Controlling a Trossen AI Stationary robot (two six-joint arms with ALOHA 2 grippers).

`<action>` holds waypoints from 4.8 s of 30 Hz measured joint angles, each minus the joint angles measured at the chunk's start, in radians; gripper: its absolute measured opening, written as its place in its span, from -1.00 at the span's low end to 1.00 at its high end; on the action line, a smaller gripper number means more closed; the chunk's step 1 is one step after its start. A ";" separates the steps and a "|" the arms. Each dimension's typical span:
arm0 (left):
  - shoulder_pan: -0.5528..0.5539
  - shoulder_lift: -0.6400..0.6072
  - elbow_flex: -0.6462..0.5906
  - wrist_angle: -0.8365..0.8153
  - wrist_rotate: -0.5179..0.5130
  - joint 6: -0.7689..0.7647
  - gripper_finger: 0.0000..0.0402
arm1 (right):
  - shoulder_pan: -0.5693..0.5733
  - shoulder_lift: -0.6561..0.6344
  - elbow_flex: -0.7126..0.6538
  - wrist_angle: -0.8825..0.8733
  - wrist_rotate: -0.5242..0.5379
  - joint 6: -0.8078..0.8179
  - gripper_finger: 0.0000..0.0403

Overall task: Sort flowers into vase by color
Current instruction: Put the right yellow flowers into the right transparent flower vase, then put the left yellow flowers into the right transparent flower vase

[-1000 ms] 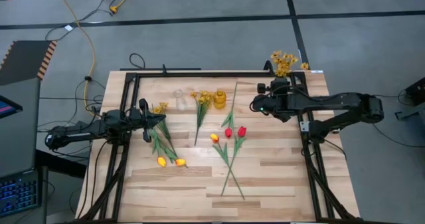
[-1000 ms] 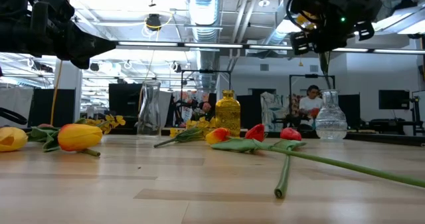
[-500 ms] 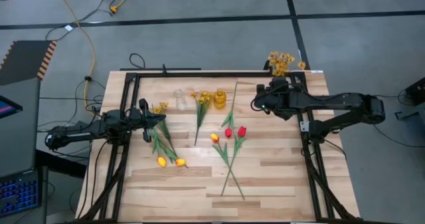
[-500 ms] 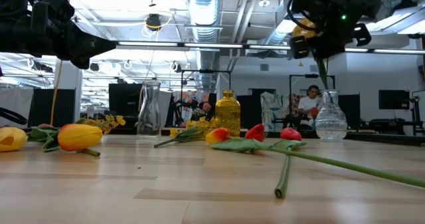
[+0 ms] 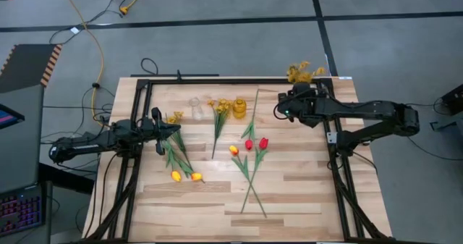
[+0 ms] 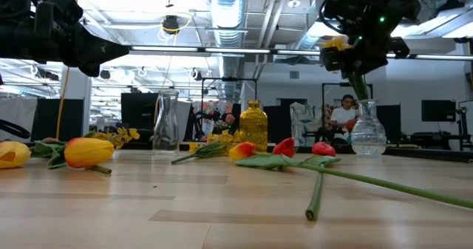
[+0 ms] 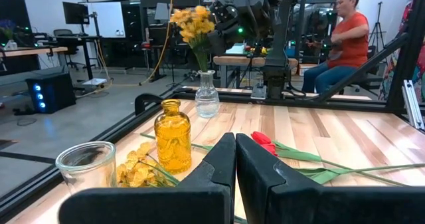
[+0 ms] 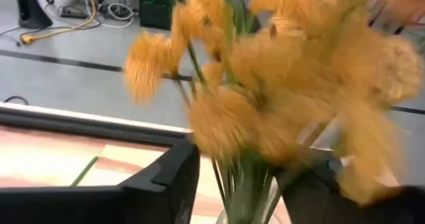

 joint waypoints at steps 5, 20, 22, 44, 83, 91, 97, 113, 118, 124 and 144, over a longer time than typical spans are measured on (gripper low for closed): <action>0.000 0.000 0.000 0.000 0.000 0.000 -1.00 | 0.000 0.000 0.000 0.000 -0.023 -0.002 0.18; 0.000 0.000 0.000 0.000 0.000 0.000 -1.00 | 0.003 -0.080 0.000 -0.015 -0.264 -0.070 0.19; 0.000 0.000 0.000 0.000 0.000 0.000 -1.00 | 0.003 -0.107 0.000 -0.016 -0.282 -0.070 0.19; 0.000 0.000 0.000 0.000 0.000 0.000 -1.00 | 0.002 -0.344 0.000 -0.184 -0.377 -0.077 0.19; 0.000 0.000 0.000 0.033 -0.073 -0.165 -0.81 | 0.279 -0.382 0.000 -0.048 -0.876 -0.042 0.19; 0.000 -0.001 0.078 -0.089 -0.098 -0.261 -0.29 | 0.328 -0.289 0.000 0.021 -0.875 -0.041 0.19; 0.000 0.000 0.165 -0.240 -0.097 -0.378 0.01 | 0.356 -0.247 0.000 0.039 -0.875 -0.040 0.19; 0.000 0.135 0.365 -0.369 -0.046 -0.595 0.10 | 0.398 -0.192 0.000 0.141 -0.874 -0.042 0.19; 0.000 0.287 0.492 -0.518 -0.059 -0.614 0.08 | 0.398 -0.149 0.000 0.140 -0.874 -0.042 0.19; 0.000 0.483 0.622 -0.730 -0.074 -0.737 0.08 | 0.397 -0.106 0.000 0.154 -0.874 -0.042 0.19; 0.001 0.955 0.673 -0.854 0.070 -1.153 0.08 | 0.397 -0.035 0.001 0.259 -0.875 -0.041 0.19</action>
